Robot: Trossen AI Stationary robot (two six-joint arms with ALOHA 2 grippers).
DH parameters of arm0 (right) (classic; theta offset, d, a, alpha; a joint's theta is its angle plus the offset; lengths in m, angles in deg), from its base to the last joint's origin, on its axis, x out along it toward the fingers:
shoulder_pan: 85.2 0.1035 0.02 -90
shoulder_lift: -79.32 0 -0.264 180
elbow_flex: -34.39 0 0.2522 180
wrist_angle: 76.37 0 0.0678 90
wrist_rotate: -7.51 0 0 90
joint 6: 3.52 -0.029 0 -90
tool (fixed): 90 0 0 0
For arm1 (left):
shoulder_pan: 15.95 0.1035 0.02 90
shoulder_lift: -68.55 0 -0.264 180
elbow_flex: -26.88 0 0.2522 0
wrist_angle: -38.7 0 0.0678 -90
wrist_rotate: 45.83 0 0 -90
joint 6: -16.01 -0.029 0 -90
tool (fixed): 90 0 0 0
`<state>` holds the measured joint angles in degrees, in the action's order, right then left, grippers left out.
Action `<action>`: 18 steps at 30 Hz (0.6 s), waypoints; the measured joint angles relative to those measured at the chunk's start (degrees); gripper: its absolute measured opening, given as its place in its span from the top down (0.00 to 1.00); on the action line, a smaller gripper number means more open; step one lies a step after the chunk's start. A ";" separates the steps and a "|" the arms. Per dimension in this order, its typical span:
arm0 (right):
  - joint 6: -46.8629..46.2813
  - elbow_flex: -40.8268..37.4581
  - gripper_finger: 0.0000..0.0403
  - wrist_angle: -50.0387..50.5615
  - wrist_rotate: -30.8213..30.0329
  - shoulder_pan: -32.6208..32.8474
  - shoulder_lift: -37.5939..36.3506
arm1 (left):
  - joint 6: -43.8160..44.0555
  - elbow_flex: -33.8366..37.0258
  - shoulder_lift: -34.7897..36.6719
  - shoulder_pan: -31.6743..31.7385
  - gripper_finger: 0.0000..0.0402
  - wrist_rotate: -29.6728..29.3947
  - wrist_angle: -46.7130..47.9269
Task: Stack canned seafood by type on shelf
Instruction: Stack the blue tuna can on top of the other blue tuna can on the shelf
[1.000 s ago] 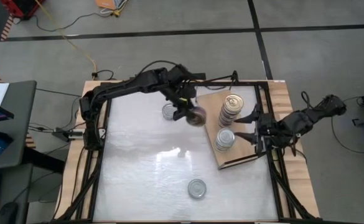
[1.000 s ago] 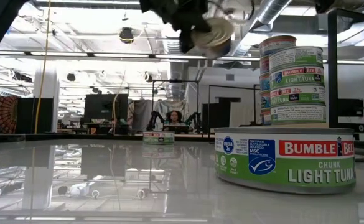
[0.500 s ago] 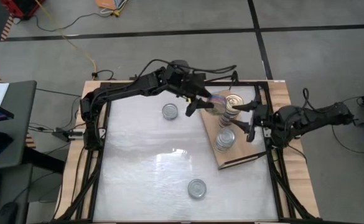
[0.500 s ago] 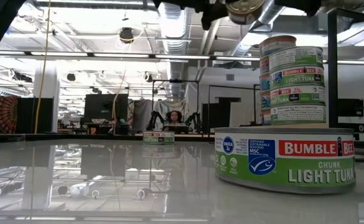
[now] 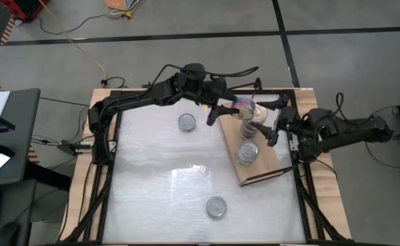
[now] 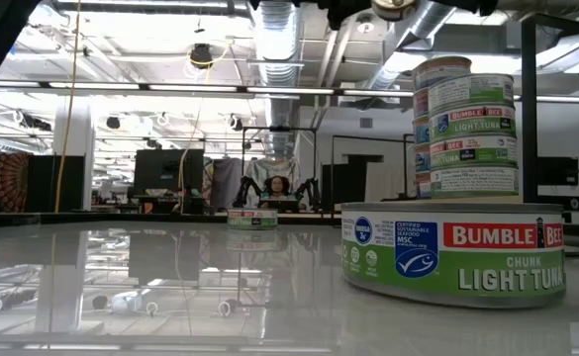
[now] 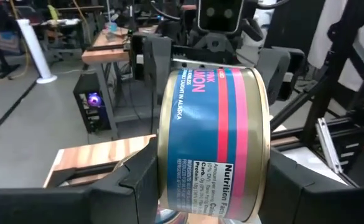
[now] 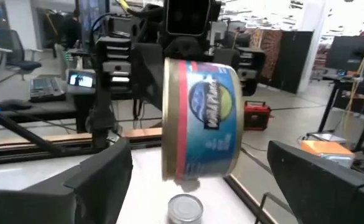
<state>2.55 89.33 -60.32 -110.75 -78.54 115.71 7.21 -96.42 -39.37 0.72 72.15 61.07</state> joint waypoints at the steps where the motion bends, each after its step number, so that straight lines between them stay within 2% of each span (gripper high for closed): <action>1: 0.16 0.32 0.02 -0.19 0.90 -0.45 0.53 | -0.20 0.00 0.00 0.00 0.52 -0.60 -0.16; 4: 0.16 0.80 0.05 -1.39 4.01 -1.88 2.44 | -1.61 0.00 0.00 -0.08 0.52 -1.75 -0.68; 11: 1.58 2.40 0.10 -2.68 5.32 -5.04 6.67 | -2.38 0.00 0.00 -1.34 0.52 -1.26 -1.65; 18: 2.14 3.67 0.25 -2.73 7.89 -4.81 7.16 | -1.50 0.00 0.00 -1.98 0.52 0.45 -0.63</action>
<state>4.69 92.99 -63.05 -102.86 -83.35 122.87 5.71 -96.42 -39.37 -1.26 72.59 60.43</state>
